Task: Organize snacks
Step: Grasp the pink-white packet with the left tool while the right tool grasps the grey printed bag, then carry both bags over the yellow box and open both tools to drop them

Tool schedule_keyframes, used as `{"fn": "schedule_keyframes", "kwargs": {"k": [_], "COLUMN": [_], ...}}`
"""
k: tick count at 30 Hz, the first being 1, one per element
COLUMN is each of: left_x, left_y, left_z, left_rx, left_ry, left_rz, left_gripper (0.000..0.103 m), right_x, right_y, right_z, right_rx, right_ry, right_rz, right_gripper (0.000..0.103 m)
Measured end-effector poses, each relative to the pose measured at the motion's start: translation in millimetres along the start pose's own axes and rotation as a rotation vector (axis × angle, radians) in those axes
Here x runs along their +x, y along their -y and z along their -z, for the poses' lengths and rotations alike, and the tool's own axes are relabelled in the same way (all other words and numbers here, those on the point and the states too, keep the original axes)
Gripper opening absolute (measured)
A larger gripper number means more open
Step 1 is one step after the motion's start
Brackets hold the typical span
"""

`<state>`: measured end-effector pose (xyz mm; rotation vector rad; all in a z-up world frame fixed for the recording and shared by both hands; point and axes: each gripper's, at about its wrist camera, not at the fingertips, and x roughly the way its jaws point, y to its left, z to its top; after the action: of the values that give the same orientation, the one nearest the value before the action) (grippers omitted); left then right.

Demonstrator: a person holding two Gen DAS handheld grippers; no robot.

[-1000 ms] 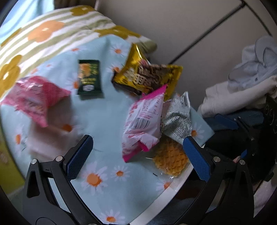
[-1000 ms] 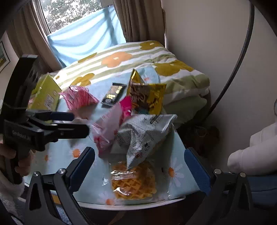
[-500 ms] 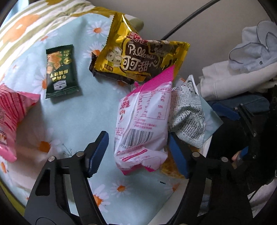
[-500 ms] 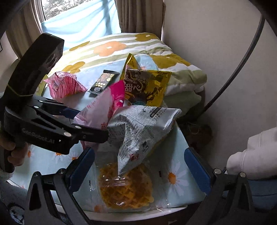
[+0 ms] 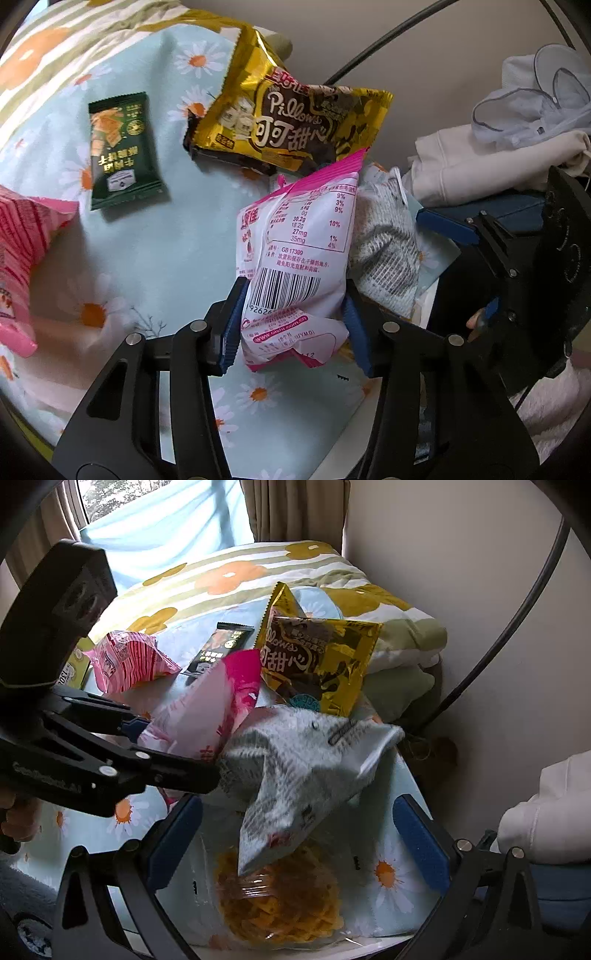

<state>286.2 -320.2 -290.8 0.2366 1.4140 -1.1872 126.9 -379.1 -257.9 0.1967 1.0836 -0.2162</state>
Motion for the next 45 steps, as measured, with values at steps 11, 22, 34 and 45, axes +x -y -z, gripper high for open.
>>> {"fn": "schedule_keyframes", "kwargs": {"k": [11, 22, 34, 45], "left_x": [-25.6, -35.3, -40.0, -61.3], "left_y": [-6.2, -21.0, -15.8, 6.6], "left_z": [4.1, 9.9, 14.9, 29.5], "left_rx": [-0.045, -0.078, -0.083, -0.090], "left_ry": [0.055, 0.060, 0.067, 0.137], "left_rz": [-0.027, -0.050, -0.084, -0.119], "left_gripper": [0.045, 0.045, 0.045, 0.045], "right_x": [11.0, 34.5, 26.5, -9.6], "right_y": [6.4, 6.0, 3.1, 0.4], "right_z": [-4.7, -16.0, -8.7, -6.0], "right_rx": [0.103, 0.181, 0.195, 0.135], "right_ry": [-0.001, -0.038, -0.014, 0.050], "right_rz": [-0.100, -0.127, -0.183, -0.195], "right_gripper": [0.103, 0.083, 0.068, 0.067]}}
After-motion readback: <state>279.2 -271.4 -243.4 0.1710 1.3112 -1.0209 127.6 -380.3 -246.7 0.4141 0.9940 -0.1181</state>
